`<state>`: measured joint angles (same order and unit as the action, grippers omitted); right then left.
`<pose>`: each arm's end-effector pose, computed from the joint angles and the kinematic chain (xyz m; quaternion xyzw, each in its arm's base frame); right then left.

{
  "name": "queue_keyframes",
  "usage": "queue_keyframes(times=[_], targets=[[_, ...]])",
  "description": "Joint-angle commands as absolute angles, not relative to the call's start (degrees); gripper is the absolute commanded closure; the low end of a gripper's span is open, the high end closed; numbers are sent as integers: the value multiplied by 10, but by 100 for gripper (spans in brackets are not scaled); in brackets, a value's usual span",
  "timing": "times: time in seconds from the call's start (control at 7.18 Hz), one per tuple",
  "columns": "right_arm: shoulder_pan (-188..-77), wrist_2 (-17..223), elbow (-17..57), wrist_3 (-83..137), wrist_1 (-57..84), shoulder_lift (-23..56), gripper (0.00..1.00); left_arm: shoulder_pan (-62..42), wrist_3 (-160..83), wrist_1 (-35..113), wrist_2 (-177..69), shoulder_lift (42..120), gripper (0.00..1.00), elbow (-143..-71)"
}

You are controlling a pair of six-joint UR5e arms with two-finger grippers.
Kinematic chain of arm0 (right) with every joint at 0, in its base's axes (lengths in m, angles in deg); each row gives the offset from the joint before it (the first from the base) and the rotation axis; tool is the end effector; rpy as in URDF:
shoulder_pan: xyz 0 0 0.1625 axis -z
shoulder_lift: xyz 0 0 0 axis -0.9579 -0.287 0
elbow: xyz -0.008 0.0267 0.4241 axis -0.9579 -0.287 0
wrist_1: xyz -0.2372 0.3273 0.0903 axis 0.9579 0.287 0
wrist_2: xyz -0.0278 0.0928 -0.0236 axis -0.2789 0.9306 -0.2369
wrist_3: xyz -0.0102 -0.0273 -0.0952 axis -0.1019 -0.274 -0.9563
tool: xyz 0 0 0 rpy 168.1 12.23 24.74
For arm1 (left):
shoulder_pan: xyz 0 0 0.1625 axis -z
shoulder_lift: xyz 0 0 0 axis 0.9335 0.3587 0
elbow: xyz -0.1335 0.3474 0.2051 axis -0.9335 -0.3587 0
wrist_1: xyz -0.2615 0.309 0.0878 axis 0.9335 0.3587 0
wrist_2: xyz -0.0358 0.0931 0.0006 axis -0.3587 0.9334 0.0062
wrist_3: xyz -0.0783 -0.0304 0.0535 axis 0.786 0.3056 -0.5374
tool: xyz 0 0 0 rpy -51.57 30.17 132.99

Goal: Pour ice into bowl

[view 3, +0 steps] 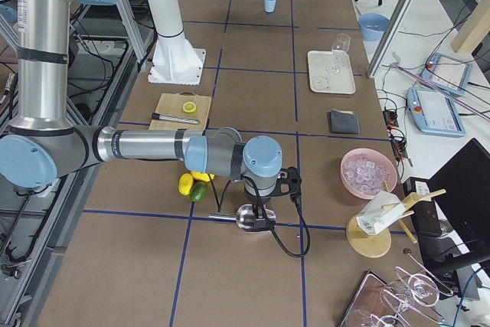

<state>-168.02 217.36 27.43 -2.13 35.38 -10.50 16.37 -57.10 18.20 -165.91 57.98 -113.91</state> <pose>0.0953 -0.4289 0.6351 0.0234 -0.4036 -0.0470 0.9134 -0.0258 -0.4823 0.6069 0.0828 0.3686 0.1041 0.9200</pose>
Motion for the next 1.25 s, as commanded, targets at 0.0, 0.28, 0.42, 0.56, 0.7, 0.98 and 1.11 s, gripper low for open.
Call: queue_keyframes(times=[0.0,0.28,0.42,0.56,0.7,0.98,1.11], targets=[[-1692,2200,264,-18,355,-109,0,179,-560,183,-1670,573,0,-1128],[-1709,2213,236,-20,354,-104,0,196,-561,186,-1670,573,0,-1128],[-1709,2213,236,-19,354,-104,0,198,-561,186,-1669,574,0,-1130],[-1709,2213,237,-20,354,-104,0,199,-561,186,-1669,574,0,-1130],[-1709,2212,238,-20,353,-104,0,199,-561,186,-1669,576,0,-1130],[-1709,2210,239,-19,353,-104,0,199,-561,186,-1669,576,0,-1132],[-1709,2210,238,-19,353,-103,0,199,-560,186,-1668,576,0,-1131]])
